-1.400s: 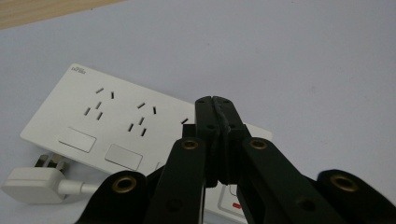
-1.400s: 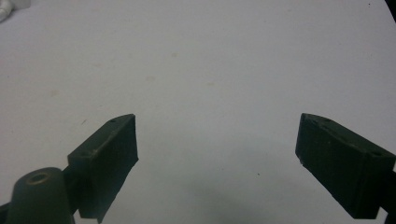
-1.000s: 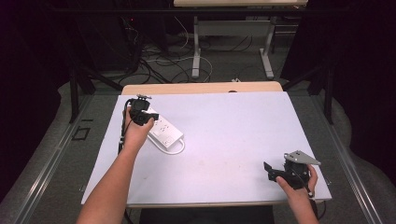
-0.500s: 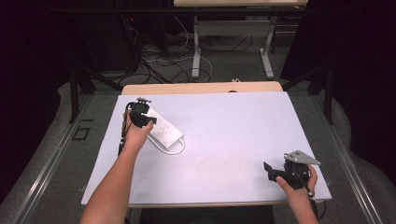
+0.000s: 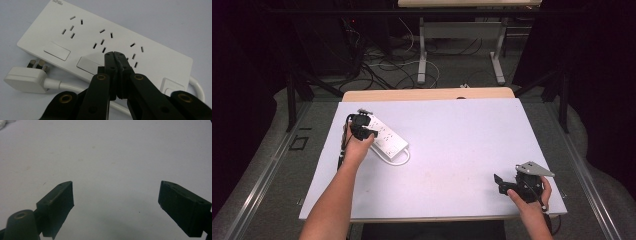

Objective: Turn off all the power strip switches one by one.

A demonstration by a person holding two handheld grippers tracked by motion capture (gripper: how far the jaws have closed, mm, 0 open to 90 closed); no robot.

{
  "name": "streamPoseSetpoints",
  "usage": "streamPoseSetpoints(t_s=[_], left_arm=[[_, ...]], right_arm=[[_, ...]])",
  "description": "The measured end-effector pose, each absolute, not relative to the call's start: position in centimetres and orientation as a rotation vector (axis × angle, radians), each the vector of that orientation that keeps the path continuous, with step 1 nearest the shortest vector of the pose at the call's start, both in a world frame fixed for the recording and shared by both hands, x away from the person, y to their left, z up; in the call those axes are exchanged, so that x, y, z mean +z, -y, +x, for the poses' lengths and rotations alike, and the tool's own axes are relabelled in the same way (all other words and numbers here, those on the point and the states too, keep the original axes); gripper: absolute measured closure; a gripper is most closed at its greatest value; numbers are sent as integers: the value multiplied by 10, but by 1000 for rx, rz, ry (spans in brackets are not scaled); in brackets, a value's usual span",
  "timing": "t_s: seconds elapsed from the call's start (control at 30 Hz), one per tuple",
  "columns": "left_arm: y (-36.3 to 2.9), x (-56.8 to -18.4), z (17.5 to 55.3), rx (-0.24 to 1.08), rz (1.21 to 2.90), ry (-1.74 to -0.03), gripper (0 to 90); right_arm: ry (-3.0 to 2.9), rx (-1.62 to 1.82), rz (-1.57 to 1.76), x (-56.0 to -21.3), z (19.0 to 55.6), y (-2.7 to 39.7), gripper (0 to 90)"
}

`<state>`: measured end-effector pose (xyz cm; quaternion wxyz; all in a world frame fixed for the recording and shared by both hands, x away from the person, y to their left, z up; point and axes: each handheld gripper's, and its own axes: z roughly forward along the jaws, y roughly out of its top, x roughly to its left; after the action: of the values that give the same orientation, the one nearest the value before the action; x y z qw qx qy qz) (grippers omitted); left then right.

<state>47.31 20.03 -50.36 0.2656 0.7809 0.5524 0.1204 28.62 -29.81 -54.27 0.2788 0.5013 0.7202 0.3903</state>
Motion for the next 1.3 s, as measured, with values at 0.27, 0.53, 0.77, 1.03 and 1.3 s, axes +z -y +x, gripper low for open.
streamPoseSetpoints(t_s=[0.27, 0.53, 0.77, 1.03, 1.3], left_arm=[[-198, -506, 474, 327, 2122, -1486, 898], [-195, -510, 475, 332, 2150, -1484, 897], [-194, -512, 475, 322, 2148, -1494, 894], [-193, -514, 475, 326, 2168, -1486, 886], [-194, -514, 475, 319, 2171, -1486, 884]], right_arm=[[-1934, 1044, 1337, -543, 287, 298, 123], [-1932, 1052, 1358, -543, 286, 298, 123], [-1932, 1050, 1358, -543, 286, 298, 123], [-1924, 1048, 1358, -543, 286, 298, 123], [-1932, 1043, 1357, -542, 286, 299, 123]])
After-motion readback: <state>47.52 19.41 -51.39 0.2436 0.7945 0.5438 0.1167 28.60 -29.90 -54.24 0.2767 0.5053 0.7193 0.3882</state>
